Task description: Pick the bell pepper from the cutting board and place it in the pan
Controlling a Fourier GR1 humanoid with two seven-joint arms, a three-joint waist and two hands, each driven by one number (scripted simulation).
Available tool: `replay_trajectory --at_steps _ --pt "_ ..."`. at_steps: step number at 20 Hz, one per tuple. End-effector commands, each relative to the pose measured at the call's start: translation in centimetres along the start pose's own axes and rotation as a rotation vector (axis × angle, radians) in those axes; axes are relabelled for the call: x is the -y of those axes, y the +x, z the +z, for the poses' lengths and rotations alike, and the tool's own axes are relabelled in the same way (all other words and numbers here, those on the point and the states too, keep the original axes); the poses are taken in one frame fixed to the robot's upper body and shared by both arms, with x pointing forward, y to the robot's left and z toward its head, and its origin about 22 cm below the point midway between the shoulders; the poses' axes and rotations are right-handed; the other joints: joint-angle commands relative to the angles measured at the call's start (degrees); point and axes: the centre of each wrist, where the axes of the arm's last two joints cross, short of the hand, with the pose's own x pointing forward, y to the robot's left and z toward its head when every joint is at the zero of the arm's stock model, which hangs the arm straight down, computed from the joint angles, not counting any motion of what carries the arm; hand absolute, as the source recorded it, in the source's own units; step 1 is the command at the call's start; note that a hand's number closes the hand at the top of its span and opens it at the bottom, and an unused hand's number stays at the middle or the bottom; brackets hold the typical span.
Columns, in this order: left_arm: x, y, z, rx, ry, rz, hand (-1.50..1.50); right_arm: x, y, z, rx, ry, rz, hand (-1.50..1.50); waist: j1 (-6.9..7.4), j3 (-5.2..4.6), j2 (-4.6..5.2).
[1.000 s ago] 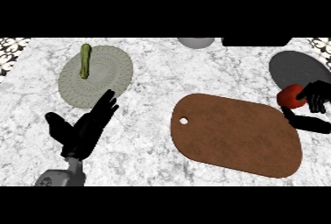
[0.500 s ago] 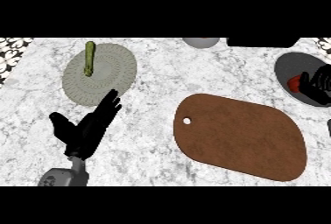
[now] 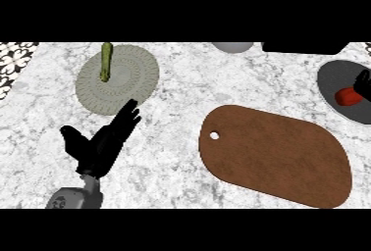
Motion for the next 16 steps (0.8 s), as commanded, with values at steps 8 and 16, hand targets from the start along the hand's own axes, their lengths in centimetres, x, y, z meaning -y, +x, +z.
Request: replay_trajectory --at_steps 8,16 --pt "0.9 0.6 -0.6 0.024 -0.043 -0.02 0.0 2.5 -4.4 1.2 -0.175 0.203 0.17 -1.5 2.0 0.08 1.33" --pt "1.9 0.7 -0.6 0.004 -0.038 0.012 0.0 1.6 -1.8 -1.0 -0.152 0.171 -0.134 -1.5 1.94 0.53 1.12"
